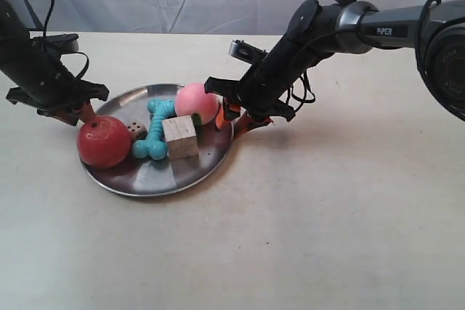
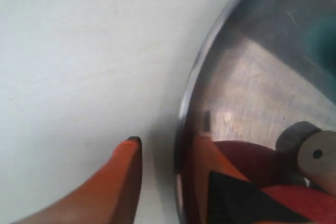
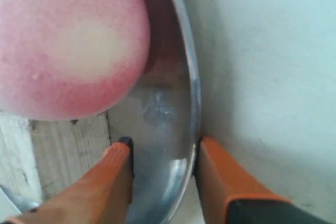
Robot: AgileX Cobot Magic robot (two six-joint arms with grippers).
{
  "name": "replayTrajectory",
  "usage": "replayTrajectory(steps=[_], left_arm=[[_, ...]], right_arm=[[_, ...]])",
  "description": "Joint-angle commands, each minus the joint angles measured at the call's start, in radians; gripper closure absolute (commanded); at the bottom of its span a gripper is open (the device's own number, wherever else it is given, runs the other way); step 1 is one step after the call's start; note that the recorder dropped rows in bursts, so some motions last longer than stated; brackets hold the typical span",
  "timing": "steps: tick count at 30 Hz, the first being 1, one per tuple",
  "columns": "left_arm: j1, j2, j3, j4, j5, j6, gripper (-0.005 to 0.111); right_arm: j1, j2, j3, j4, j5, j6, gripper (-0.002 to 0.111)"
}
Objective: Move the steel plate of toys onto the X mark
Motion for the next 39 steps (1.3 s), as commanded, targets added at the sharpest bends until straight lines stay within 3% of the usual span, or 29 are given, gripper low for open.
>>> replayTrajectory(steps=[1,7,14,19,21,25,29,34,39], left_arm=[[0.030,-0.030,-0.005,0.015,-0.007,-0.018,0.073],[0.087,-0.082,-0.005,0.025,0.027,-0.050,0.081],[0.138,-0.204,-0.005,0.019,0.032,-0.057,0.107],[0.140,-0.299,-0.005,0.019,0.042,-0.050,0.107],[0.140,-0.341,-0.005,0.019,0.046,-0.027,0.107],[0.140,-0.466,0.030,0.019,0.037,-0.012,0.107],[0.140,-0.645,0.154,-0.015,-0.058,-0.012,0.107],[0.135,-0.916,0.358,-0.014,-0.269,-0.009,0.107],[0.135,-1.222,0.591,0.014,-0.474,-0.009,0.107]], right_arm=[[-0.008,-0.035,-0.004,-0.045,-0.002,0.003,0.069],[-0.008,-0.082,-0.004,-0.201,0.027,0.090,0.069],[-0.008,-0.186,-0.004,-0.443,0.069,0.205,0.069],[-0.008,-0.261,-0.004,-0.497,0.134,0.205,0.070],[-0.008,-0.296,0.006,-0.531,0.158,0.205,0.077],[-0.008,-0.381,0.074,-0.547,0.148,0.205,0.110],[-0.008,-0.497,0.206,-0.549,0.066,0.205,0.108],[-0.006,-0.707,0.426,-0.549,-0.126,0.202,0.108],[-0.006,-1.012,0.729,-0.549,-0.483,0.162,0.108]])
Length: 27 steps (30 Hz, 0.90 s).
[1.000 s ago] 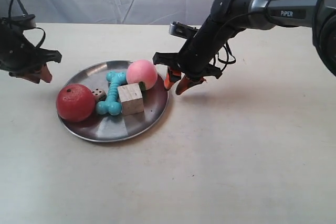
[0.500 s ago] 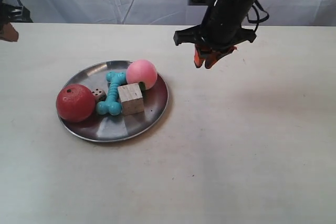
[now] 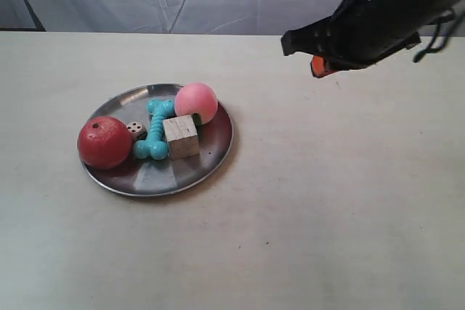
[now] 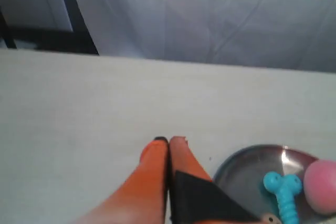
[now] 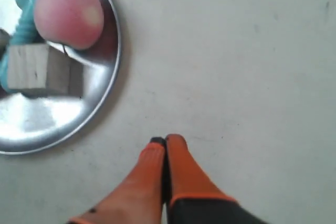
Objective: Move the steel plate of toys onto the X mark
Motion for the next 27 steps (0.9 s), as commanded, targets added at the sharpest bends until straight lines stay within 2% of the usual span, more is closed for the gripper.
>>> replayTrajectory(steps=[1,7,11,14,18,21,27], left_arm=[[-0.002,-0.263,0.199,0.021,-0.185,0.003,0.107],[-0.002,-0.545,0.416,-0.047,-0.286,0.001,0.107],[-0.002,-0.640,0.484,-0.139,-0.310,0.001,0.107],[-0.002,-0.664,0.510,-0.207,-0.320,-0.001,0.107],[-0.004,-0.673,0.527,-0.386,-0.279,-0.001,0.107],[-0.036,-0.673,0.558,-0.466,-0.266,-0.001,0.107],[-0.107,-0.673,0.627,-0.483,-0.303,-0.001,0.107]], right_arm=[[-0.003,-0.283,0.263,-0.011,-0.339,-0.052,0.108],[-0.003,-0.631,0.609,-0.011,-0.749,-0.068,0.108],[-0.003,-0.768,0.750,0.029,-0.856,-0.066,0.108],[-0.003,-0.814,0.787,0.063,-0.876,-0.066,0.108],[-0.003,-0.816,0.795,0.063,-0.866,-0.066,0.108],[-0.003,-0.816,0.795,0.063,-0.866,-0.066,0.108],[-0.003,-0.816,0.795,0.063,-0.866,-0.066,0.108]])
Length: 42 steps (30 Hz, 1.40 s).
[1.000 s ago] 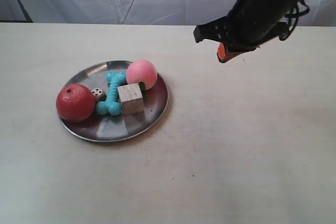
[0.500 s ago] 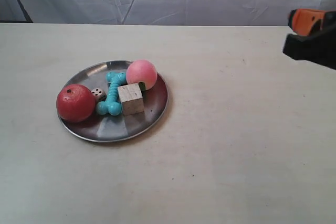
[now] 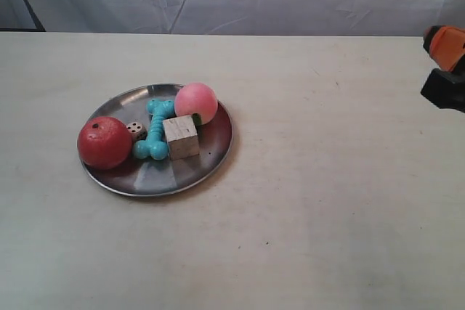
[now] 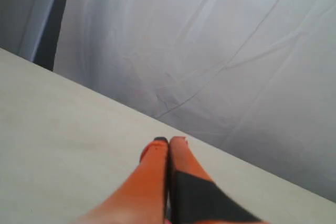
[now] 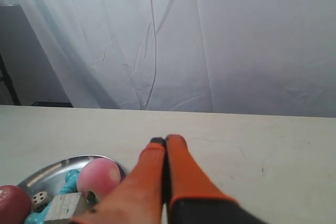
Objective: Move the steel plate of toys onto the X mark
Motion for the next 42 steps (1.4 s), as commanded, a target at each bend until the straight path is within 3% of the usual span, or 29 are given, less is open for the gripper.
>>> replayTrajectory(steps=[1,11,21,23,29,38,42], left_arm=[[-0.041,-0.006,0.048,-0.022,-0.055,-0.003,0.107],[-0.074,-0.006,0.052,-0.027,-0.094,-0.003,0.107],[-0.081,-0.006,0.052,-0.011,-0.111,-0.003,0.107],[-0.081,-0.006,0.052,-0.011,-0.121,-0.003,0.107],[-0.081,-0.006,0.052,-0.011,-0.148,-0.001,0.107],[-0.081,-0.006,0.052,-0.005,-0.149,0.004,0.107],[-0.081,-0.006,0.054,0.151,-0.179,0.040,0.107]], right_arm=[[-0.003,-0.005,0.002,0.001,-0.015,-0.007,0.108],[-0.040,-0.198,0.041,0.001,-0.003,-0.007,0.108],[-0.192,-0.578,0.360,0.001,-0.009,-0.006,0.108],[-0.192,-0.604,0.394,0.001,-0.001,-0.006,0.108],[-0.192,-0.606,0.394,0.001,0.259,-0.006,0.108],[-0.192,-0.606,0.394,0.001,0.274,-0.006,0.108],[-0.192,-0.606,0.394,0.001,0.274,-0.006,0.108]])
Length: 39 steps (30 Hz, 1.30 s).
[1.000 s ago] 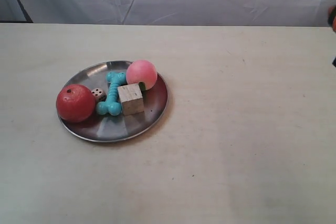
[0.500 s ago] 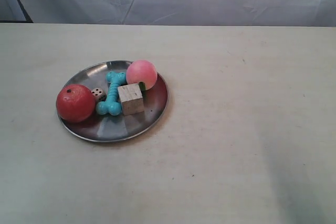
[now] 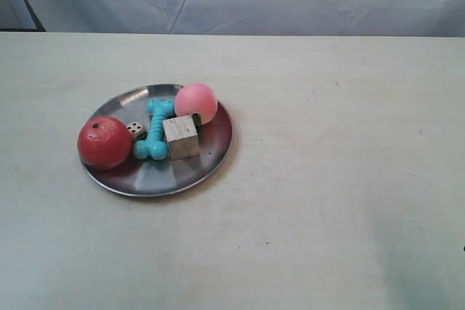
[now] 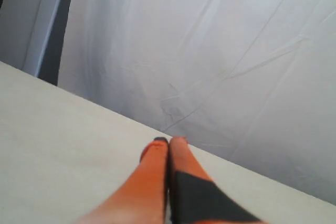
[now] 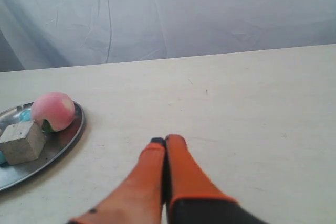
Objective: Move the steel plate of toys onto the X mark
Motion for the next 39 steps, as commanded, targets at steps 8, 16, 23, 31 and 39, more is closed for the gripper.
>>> replayTrajectory(steps=[8,16,23,31,39], left_arm=[[-0.006,-0.073,0.204,0.331,-0.162,0.014,0.107],[-0.002,-0.304,0.263,0.334,-0.055,-0.035,0.107],[-0.002,-0.389,0.263,0.337,-0.034,-0.035,0.107],[-0.002,-0.389,0.263,0.337,-0.034,-0.035,0.107],[-0.002,-0.389,0.263,0.337,-0.034,-0.035,0.107]], right_arm=[[-0.006,-0.006,0.001,-0.003,-0.007,-0.006,0.108],[-0.006,-0.006,0.001,0.002,-0.005,-0.006,0.108],[-0.006,-0.006,0.001,0.002,-0.005,-0.006,0.108],[-0.006,-0.006,0.001,0.002,-0.005,-0.006,0.108],[-0.006,-0.006,0.001,0.002,-0.005,-0.006,0.108]])
